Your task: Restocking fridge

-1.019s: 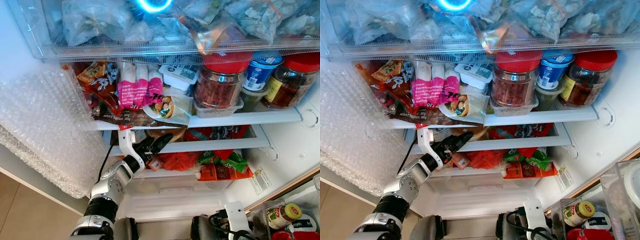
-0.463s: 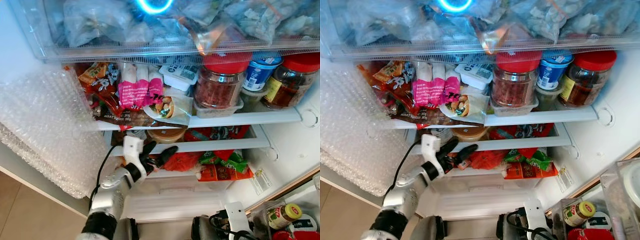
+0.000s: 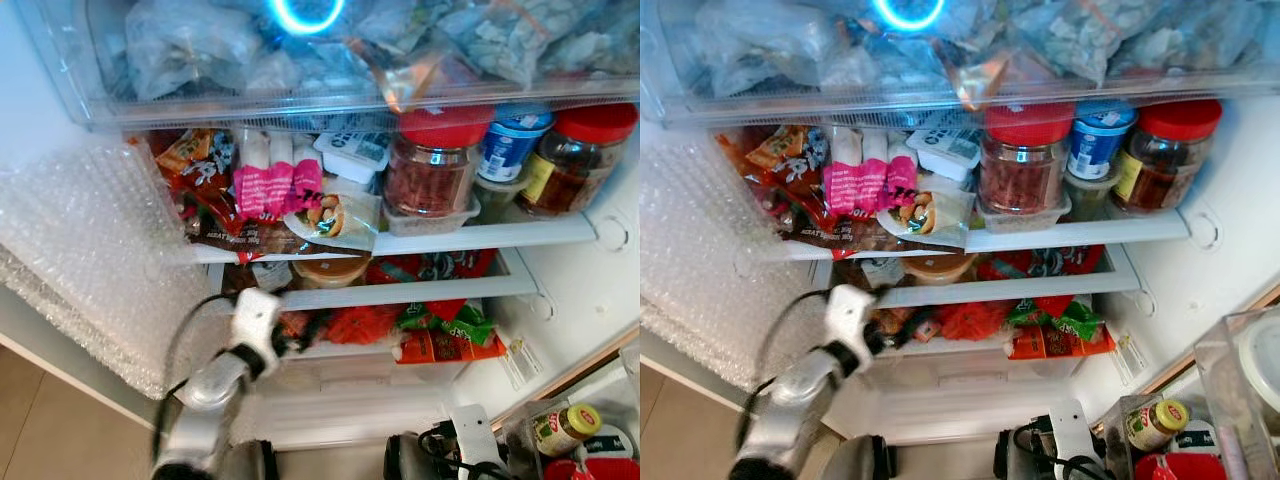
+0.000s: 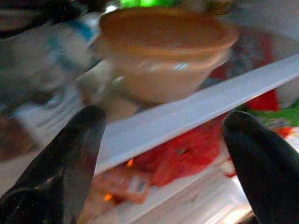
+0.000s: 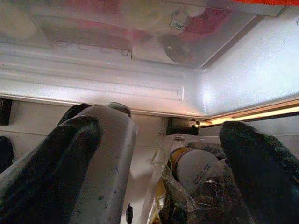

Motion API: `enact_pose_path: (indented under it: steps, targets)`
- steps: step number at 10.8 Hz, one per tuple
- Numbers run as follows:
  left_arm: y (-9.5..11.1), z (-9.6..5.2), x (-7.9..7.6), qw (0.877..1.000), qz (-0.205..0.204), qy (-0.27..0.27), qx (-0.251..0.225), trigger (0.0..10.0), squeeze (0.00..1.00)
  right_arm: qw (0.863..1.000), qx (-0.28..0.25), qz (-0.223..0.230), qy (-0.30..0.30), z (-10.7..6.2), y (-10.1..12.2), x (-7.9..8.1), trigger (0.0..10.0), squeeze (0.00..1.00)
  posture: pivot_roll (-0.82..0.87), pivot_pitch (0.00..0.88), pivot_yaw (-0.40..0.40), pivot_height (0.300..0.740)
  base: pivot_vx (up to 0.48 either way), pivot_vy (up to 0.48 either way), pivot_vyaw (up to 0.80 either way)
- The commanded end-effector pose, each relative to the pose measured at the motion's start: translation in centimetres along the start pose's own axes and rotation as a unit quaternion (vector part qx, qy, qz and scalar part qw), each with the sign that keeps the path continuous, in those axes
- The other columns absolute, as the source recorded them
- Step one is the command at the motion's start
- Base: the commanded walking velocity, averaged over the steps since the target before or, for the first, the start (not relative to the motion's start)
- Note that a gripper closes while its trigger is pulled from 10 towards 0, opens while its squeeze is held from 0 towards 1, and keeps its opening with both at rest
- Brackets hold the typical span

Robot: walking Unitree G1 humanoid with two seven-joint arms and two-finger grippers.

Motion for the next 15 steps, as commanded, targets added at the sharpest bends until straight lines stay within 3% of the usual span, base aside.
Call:
enact_pose_path:
  steps: [1,3,8,15]
  targets:
    - [0.0,-0.6,0.62,0.999,0.038,0.021,-0.001,10.0,0.0,0.997,0.079,-0.004,0.012,-1.04,-4.79,0.91,10.0,0.0,-0.08,0.125,0.036,0.62,0.0,0.0,0.0]
    - [-0.3,-1.09,0.87,0.994,0.105,0.036,0.006,10.0,0.0,0.997,0.08,-0.005,0.012,-1.02,-4.74,0.83,10.0,0.0,-0.07,0.13,0.032,0.62,0.0,0.0,0.0]
    - [-0.53,-1.05,0.5,0.994,0.1,0.035,0.004,10.0,0.0,0.997,0.081,-0.007,0.012,-1.02,-4.74,0.82,10.0,0.0,-0.07,0.136,0.031,0.62,0.0,0.0,0.0]
    - [-0.67,-0.85,0.45,0.995,0.095,0.033,0.005,10.0,0.0,0.997,0.081,-0.008,0.011,-0.97,-4.63,0.78,10.0,0.0,-0.07,0.129,0.032,0.62,-0.276,0.0,0.0]
Point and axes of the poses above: a point about 5 cm out from each wrist's last joint towards the gripper, its own z axis pointing out of the wrist towards the gripper, its own y axis along the axis of the wrist's last joint, x = y × z, the point moved 6 cm from there along z, pointing out of the wrist towards the gripper, and after that the axes turned 3 degrees about z, right-handed, at the moved point
